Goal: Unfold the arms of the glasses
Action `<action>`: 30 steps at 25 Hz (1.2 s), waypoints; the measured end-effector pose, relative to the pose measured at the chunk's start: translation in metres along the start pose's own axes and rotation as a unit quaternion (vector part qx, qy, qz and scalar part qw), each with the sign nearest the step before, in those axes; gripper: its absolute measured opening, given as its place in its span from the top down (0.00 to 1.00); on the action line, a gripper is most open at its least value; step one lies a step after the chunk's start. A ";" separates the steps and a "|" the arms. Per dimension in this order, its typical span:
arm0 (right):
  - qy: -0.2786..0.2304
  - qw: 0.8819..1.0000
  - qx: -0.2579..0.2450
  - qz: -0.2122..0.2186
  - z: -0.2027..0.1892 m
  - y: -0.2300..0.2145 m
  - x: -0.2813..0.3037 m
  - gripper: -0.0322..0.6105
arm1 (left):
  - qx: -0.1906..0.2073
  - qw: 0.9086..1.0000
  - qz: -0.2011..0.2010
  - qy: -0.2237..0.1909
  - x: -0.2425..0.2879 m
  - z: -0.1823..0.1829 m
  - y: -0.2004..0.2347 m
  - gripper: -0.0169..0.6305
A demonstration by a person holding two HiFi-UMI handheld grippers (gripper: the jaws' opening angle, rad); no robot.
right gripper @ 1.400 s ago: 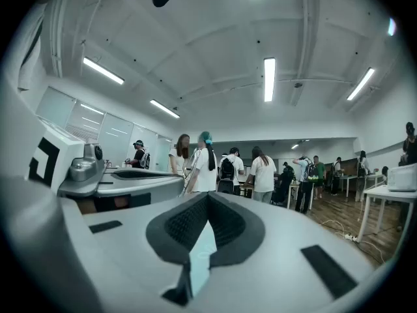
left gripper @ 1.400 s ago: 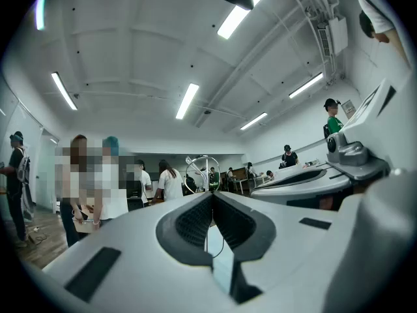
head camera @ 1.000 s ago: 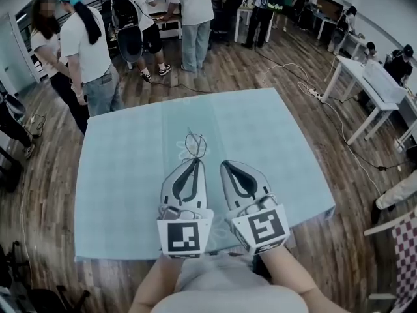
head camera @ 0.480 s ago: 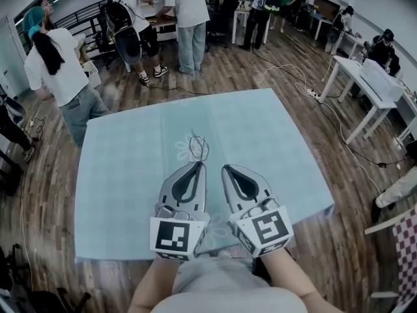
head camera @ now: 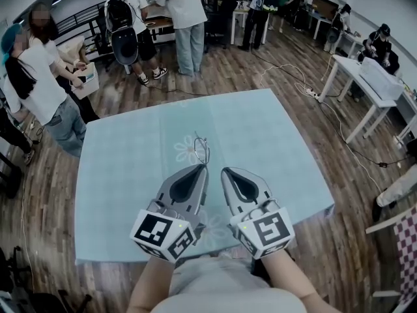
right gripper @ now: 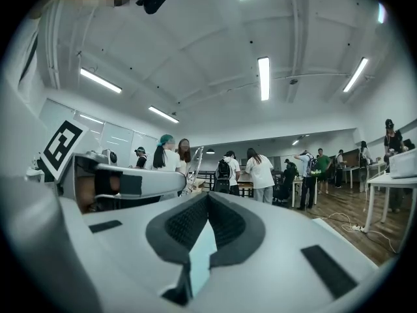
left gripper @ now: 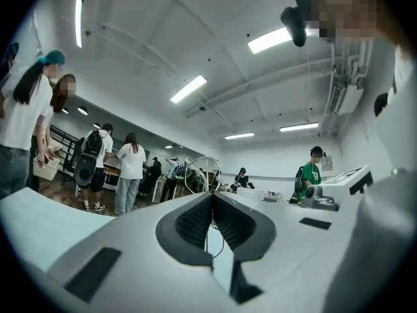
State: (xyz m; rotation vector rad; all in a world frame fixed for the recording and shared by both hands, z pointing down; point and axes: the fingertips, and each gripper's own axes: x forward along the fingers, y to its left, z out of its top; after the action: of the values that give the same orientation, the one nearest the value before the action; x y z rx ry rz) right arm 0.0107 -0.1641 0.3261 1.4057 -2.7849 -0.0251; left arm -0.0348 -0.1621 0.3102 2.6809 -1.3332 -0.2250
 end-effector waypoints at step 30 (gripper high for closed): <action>0.008 1.000 -0.029 0.009 -0.010 0.008 -0.005 0.94 | -0.454 0.882 -0.126 0.007 -0.003 0.007 0.032 0.96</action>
State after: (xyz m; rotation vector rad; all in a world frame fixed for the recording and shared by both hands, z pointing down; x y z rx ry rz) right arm 0.0076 -0.1557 0.3364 1.3632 -2.7601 -0.0924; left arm -0.0632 -0.1790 0.3098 1.9945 -0.6017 -0.6638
